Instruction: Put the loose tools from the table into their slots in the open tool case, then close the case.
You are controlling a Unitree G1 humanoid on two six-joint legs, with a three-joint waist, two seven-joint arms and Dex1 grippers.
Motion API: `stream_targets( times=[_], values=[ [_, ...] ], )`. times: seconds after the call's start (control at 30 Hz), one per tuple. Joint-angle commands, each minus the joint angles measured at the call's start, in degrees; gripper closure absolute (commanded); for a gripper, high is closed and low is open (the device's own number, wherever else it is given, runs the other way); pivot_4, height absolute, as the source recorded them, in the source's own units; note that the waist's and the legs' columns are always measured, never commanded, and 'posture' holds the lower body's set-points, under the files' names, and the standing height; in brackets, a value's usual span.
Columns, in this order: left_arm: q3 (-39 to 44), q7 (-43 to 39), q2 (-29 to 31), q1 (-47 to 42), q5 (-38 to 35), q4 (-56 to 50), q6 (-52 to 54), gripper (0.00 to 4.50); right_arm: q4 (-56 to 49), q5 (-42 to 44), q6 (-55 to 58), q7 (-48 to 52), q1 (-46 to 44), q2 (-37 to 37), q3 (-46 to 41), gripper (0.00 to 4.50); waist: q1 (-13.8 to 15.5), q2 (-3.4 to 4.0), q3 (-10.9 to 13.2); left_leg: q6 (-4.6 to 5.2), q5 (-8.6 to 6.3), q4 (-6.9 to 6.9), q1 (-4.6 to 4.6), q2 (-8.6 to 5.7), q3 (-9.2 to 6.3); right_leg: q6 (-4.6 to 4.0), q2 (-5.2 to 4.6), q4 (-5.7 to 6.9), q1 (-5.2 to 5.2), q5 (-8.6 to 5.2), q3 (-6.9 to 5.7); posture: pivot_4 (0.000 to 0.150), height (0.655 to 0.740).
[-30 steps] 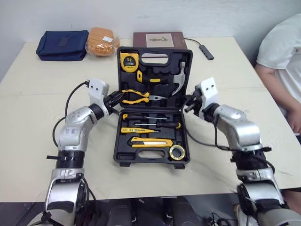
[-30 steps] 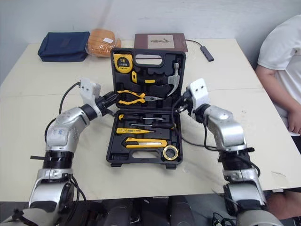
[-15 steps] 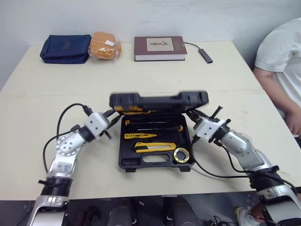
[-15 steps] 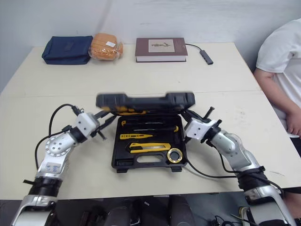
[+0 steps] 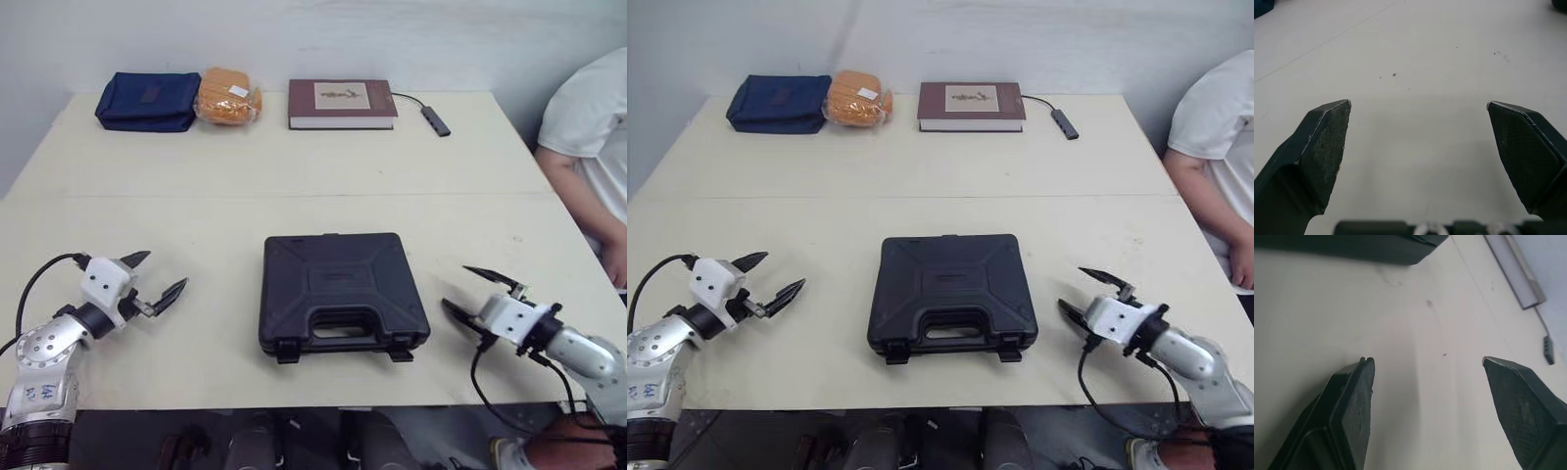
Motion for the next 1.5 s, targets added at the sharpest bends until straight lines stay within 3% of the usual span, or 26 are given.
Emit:
stream_targets(
  times=[0.03, 0.23, 0.27, 0.33, 0.4, 0.53, 0.73, 0.77, 1.03, 1.17, 1.5],
  values=[
    [1.57, -0.29, 0.89, -1.93, -1.58, -1.65, 0.70, 0.00, -3.96, 5.45, 2.23, 2.87, 1.88, -0.67, -4.56, 0.76, -0.20, -0.01, 0.01, -0.06, -0.07, -0.01, 0.06, 0.00, 0.02, 0.01, -0.07, -0.01, 0.06, 0.01, 0.01, 0.150, 0.7400],
    [0.78, -2.91, 0.57, -4.06, -2.70, -2.98, 2.72, 0.00, -11.49, 13.79, 11.89, 9.84, 10.66, -0.95, -10.28, 0.76, -0.30, -0.01, 0.00, -0.19, 0.00, -0.58, 0.59, 0.10, 0.05, -0.13, 0.00, -0.41, 0.49, -0.07, 0.17, 0.150, 0.7400],
    [0.66, -3.18, 0.49, -4.38, -2.78, -3.27, 2.99, 0.00, -12.46, 14.10, 12.65, 10.17, 11.36, -0.63, -11.10, 1.00, -0.33, -0.01, 0.00, -0.25, 0.01, -0.59, 0.59, 0.12, 0.04, -0.18, 0.02, -0.40, 0.48, -0.10, 0.16, 0.150, 0.7400],
    [0.30, -3.86, 0.25, -5.06, -3.12, -3.64, 4.03, 0.00, -13.95, 14.44, 13.89, 10.98, 12.13, -0.05, -12.04, 1.60, -0.34, 0.00, 0.01, -0.28, 0.03, -0.60, 0.59, 0.15, 0.04, -0.20, 0.05, -0.40, 0.47, -0.11, 0.15, 0.150, 0.7400],
    [-0.29, -5.14, -0.09, -5.70, -3.86, -4.61, 5.06, 0.00, -16.07, 14.66, 15.08, 12.31, 13.59, 0.17, -12.48, 2.56, -0.31, 0.00, 0.01, -0.19, -0.02, -0.57, 0.60, 0.14, 0.05, -0.19, 0.05, -0.38, 0.48, -0.10, 0.14, 0.150, 0.7400],
    [-3.15, -6.69, -0.98, -9.48, -3.83, -4.74, 7.40, 1.31, -21.55, 17.11, 20.28, 14.11, 16.16, 0.74, -13.60, 4.50, 0.06, -0.01, 0.01, -0.16, -0.06, -0.57, 0.62, 0.09, -0.01, -0.18, 0.02, -0.38, 0.54, -0.09, 0.12, 0.150, 0.7400],
    [-9.02, -9.49, -2.08, -17.32, -1.69, 0.81, 9.38, 4.12, -29.39, 18.65, 27.71, 20.28, 20.73, -0.31, -10.76, 4.50, 0.40, -0.02, 0.00, -0.16, -0.01, -0.55, 0.60, 0.06, -0.02, -0.17, 0.05, -0.41, 0.54, -0.09, 0.09, 0.150, 0.7400],
    [-9.53, -9.60, -2.17, -18.03, -1.38, 1.39, 9.52, 4.41, -30.23, 18.78, 28.54, 20.75, 21.18, -0.09, -10.80, 4.50, 0.54, -0.02, 0.00, -0.16, -0.01, -0.51, 0.60, 0.06, -0.02, -0.16, 0.08, -0.40, 0.55, -0.09, 0.07, 0.150, 0.7400],
    [-19.93, -16.41, -7.69, -35.38, 5.41, 21.37, 7.22, 4.41, -34.06, 17.74, 37.54, 21.30, 17.97, 2.37, -2.70, 4.50, 1.28, -0.14, 0.03, -0.13, 0.01, -0.34, 0.54, -0.02, 0.03, -0.07, 0.29, -0.39, 0.53, -0.04, -0.36, 0.150, 0.7400],
    [-20.70, -17.12, -11.16, -42.80, 7.18, 32.70, 4.12, 4.41, -33.27, 12.24, 37.05, 22.82, 15.90, 2.20, 2.07, 4.50, 1.21, -0.17, 0.04, -0.05, -0.04, -0.26, 0.42, -0.06, 0.02, -0.03, 0.25, -0.44, 0.51, -0.02, -0.42, 0.150, 0.7400],
    [-22.23, -21.71, -14.17, -50.76, 12.76, 50.97, -3.47, 4.41, -25.79, 3.61, 31.90, 15.37, 8.55, 9.96, 4.08, 4.50, 0.11, -0.60, 0.01, -0.16, -0.01, -0.17, 0.44, 0.11, -0.02, -0.08, 0.46, -0.35, 0.51, -0.04, -0.47, 0.150, 0.7400]
  ],
)
